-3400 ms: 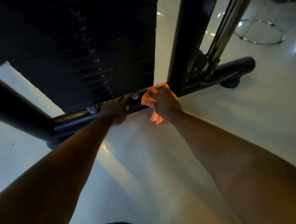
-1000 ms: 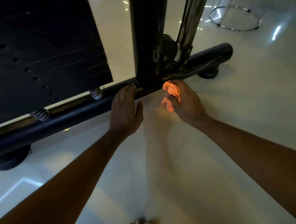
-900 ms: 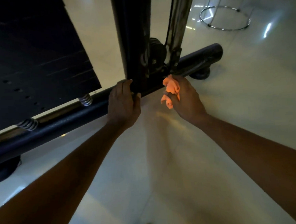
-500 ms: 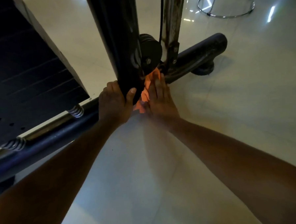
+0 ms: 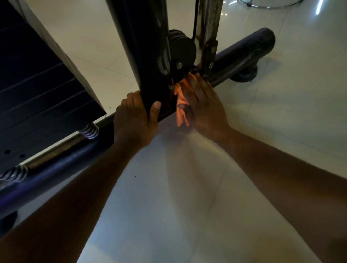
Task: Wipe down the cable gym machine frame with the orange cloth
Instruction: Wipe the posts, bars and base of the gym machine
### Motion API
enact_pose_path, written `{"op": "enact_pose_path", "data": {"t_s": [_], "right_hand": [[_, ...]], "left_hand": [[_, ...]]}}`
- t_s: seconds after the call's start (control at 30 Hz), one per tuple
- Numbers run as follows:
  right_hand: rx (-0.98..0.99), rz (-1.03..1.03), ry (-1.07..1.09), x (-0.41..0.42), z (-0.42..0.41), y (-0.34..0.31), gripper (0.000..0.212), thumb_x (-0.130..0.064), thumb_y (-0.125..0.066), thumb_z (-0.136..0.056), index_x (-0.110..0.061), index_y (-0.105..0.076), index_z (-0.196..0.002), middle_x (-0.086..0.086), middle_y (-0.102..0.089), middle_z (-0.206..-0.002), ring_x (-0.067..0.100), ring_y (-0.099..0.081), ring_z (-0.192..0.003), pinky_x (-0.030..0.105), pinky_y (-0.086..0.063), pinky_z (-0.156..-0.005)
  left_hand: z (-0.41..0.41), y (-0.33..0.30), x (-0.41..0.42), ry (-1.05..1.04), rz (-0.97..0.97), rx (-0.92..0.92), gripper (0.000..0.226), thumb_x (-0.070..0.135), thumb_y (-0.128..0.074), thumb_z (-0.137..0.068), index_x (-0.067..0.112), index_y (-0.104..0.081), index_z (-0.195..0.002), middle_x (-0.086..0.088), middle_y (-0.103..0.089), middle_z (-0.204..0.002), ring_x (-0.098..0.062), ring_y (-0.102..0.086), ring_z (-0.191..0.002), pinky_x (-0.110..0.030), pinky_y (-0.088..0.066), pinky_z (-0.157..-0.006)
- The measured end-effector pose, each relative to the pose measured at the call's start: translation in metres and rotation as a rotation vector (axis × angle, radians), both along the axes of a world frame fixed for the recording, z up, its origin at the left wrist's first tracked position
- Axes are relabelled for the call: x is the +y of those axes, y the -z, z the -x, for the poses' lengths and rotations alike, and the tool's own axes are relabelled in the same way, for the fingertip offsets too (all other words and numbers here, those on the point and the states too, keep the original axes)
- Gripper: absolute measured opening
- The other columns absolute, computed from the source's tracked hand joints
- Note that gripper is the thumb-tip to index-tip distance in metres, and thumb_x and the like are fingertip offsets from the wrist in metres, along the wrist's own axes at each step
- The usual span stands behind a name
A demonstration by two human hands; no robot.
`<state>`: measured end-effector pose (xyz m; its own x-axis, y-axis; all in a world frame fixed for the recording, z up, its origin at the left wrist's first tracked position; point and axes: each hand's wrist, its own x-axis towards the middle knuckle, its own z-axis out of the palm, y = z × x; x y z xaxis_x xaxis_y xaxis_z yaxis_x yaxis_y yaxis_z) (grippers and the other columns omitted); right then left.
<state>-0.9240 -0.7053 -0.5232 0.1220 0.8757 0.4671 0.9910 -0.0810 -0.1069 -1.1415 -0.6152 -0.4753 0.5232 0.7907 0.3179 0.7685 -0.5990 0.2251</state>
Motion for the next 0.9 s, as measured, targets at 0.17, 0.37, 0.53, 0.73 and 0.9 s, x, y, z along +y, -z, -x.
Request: {"op": "enact_pose_path", "data": {"t_s": [0.17,0.37,0.53,0.73,0.9], "right_hand": [[0.235,-0.075,0.147,0.004,0.047,-0.008,0.06,-0.039,-0.04,-0.115,-0.013,-0.033,-0.169,0.012,-0.023,-0.178,0.035,-0.016,-0.167,0.052,-0.026,-0.133],[-0.08,0.022,-0.016,-0.002,-0.006,-0.01,0.059,-0.038,-0.045,-0.115,-0.014,-0.036,-0.168,0.014,-0.031,-0.175,0.036,-0.028,-0.163,0.058,-0.027,-0.13],[0.077,0.005,0.113,-0.002,0.029,-0.014,0.064,-0.038,-0.043,-0.113,-0.019,-0.026,-0.172,0.009,-0.019,-0.18,0.033,-0.016,-0.166,0.057,-0.023,-0.132],[0.138,0.128,-0.012,-0.008,0.017,-0.019,0.087,-0.028,-0.065,-0.098,-0.022,-0.021,-0.173,0.005,-0.017,-0.18,0.035,-0.011,-0.167,0.058,-0.042,-0.123],[0.286,0.152,-0.02,-0.026,0.015,-0.043,0.061,-0.018,-0.063,-0.107,-0.022,-0.044,-0.165,0.004,-0.033,-0.175,0.034,-0.029,-0.162,0.052,-0.048,-0.119]], "left_hand": [[-0.004,0.007,-0.01,-0.072,0.0,-0.033,0.061,0.057,-0.031,-0.112,0.007,-0.056,-0.136,-0.016,-0.065,-0.124,-0.034,-0.06,-0.116,-0.046,-0.042,-0.103],[-0.016,0.024,-0.029,-0.232,-0.054,0.062,0.073,0.062,-0.033,-0.11,0.003,-0.046,-0.15,-0.017,-0.054,-0.15,-0.039,-0.042,-0.147,-0.059,-0.02,-0.127],[-0.015,0.026,-0.029,-0.229,-0.07,0.068,0.074,0.061,-0.035,-0.11,0.002,-0.043,-0.153,-0.019,-0.051,-0.152,-0.04,-0.039,-0.149,-0.06,-0.02,-0.127],[-0.013,0.022,-0.029,-0.206,-0.037,0.077,0.073,0.061,-0.036,-0.109,0.004,-0.04,-0.154,-0.019,-0.049,-0.154,-0.039,-0.038,-0.15,-0.059,-0.02,-0.128],[-0.006,0.019,-0.036,-0.153,-0.001,0.08,0.08,0.062,-0.035,-0.107,0.001,-0.032,-0.16,-0.022,-0.041,-0.162,-0.039,-0.03,-0.156,-0.059,-0.017,-0.13]]}}
